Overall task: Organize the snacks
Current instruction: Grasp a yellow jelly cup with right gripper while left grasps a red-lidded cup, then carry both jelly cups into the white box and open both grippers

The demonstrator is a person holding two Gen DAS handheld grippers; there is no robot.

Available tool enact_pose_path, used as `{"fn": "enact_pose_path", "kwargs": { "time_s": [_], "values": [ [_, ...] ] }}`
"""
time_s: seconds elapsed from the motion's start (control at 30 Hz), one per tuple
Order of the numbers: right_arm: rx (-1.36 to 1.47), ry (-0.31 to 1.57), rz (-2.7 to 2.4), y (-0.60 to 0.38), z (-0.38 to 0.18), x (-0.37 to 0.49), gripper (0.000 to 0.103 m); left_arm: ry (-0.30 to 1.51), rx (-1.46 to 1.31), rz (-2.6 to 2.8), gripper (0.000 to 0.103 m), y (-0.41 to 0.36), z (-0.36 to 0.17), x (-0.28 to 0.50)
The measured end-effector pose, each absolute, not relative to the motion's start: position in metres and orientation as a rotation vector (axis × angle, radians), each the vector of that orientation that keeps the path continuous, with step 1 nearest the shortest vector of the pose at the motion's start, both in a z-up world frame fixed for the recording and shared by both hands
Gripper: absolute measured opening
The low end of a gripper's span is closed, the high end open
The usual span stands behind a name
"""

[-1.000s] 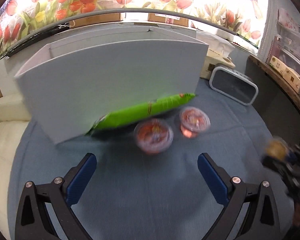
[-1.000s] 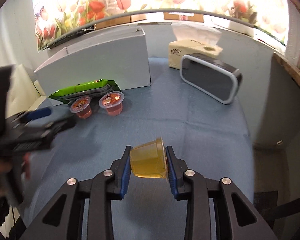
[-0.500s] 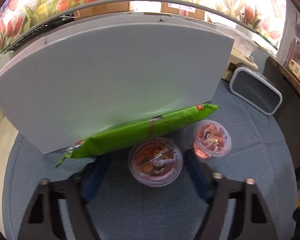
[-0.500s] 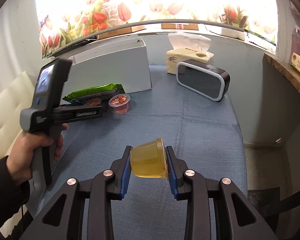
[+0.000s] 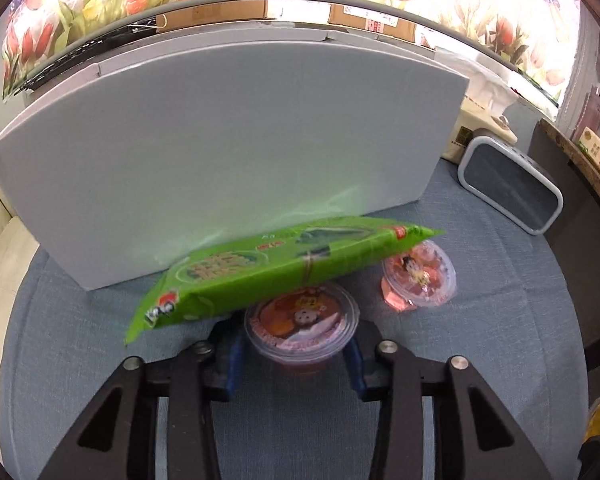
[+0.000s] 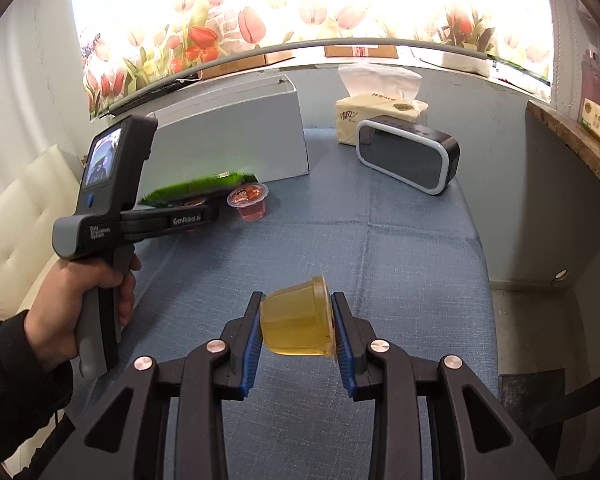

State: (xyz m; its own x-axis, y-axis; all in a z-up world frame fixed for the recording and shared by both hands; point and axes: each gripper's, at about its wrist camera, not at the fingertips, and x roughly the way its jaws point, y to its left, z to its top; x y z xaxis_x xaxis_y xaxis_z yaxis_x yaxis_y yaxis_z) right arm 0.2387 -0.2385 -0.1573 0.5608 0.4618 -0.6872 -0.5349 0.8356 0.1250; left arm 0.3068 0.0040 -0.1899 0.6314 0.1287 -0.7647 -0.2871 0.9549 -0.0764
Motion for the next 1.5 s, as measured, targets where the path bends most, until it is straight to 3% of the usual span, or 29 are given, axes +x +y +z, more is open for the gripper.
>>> {"fn": "enact_pose_path", "kwargs": {
  "time_s": [0.47,0.93,1.2,1.5],
  "values": [
    [-0.102,0.76,0.624,-0.228,-0.148,0.214,0.035,0.806,-0.212,0.19,0.044,-0.014,-0.169,0.232],
    [-0.11,0.683,0.668,-0.198,-0.117,0.192,0.035,0.741,-0.178,0.111,0.044,0.003,-0.111,0.159],
    [-0.148,0.66,0.696,-0.152,-0.094,0.224,0.035,0.712,-0.194,0.125,0.044,0.031,-0.083,0.176],
    [-0.162,0.625,0.732,-0.081,-0.042,0.319,0.035,0.68,-0.218,0.108,0.044,0.086,-0.04,0.263]
  ]
}}
